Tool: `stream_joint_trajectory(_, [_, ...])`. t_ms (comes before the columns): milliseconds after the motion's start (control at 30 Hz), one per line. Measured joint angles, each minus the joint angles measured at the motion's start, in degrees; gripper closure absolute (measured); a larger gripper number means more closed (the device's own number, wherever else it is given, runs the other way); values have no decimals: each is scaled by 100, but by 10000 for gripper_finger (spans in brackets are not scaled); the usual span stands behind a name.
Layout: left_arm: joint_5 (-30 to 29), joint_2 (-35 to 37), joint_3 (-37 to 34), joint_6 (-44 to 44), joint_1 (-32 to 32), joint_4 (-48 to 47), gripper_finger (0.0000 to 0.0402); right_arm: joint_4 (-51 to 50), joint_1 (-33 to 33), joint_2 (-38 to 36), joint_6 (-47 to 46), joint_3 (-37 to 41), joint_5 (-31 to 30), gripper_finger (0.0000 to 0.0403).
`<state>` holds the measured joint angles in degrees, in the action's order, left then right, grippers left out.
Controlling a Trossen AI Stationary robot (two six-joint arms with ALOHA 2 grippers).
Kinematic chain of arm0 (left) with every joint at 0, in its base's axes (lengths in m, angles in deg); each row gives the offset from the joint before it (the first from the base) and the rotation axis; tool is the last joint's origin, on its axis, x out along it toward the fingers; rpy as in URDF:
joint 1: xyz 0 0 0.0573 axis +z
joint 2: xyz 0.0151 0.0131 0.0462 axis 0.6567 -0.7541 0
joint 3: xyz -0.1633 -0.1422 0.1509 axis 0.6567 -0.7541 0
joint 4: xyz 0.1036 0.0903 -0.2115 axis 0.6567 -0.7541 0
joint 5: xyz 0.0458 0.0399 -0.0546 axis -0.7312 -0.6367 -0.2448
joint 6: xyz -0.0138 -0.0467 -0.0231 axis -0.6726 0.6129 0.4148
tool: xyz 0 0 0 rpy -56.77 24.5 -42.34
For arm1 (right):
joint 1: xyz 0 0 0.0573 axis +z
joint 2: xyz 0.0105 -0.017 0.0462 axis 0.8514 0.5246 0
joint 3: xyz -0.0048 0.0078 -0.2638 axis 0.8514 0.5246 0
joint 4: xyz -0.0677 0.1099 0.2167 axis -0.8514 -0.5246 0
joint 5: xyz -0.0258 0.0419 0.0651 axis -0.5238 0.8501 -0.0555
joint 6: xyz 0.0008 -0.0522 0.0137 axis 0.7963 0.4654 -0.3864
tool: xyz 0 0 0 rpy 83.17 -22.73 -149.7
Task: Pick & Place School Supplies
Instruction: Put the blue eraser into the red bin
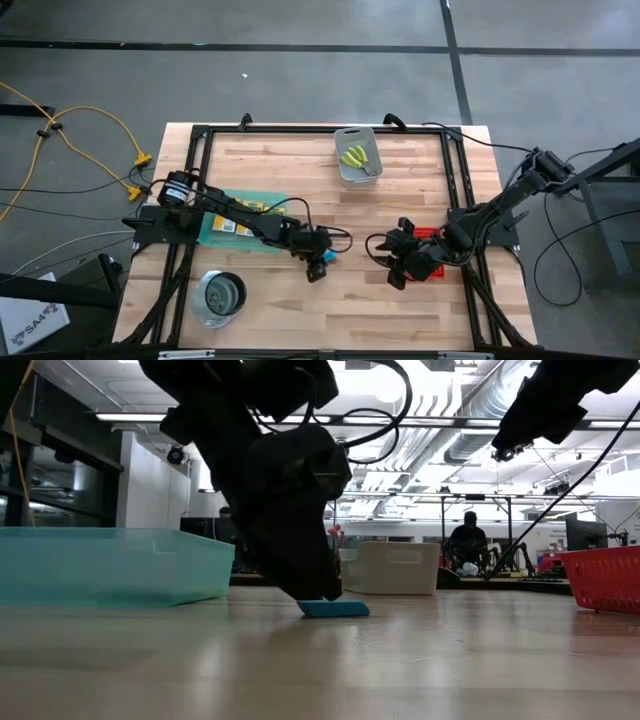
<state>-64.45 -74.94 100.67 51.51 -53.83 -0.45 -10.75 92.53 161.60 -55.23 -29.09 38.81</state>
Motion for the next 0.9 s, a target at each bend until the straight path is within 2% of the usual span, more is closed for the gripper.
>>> stream_joint_trajectory(467, [337,-12,-11,-42,-26,236,193,0,-2,0,-2,0,2,285])
stream_joint_trajectory(900, [-61,-121,0,49,-68,270,193,2,-2,0,-44,0,4,285])
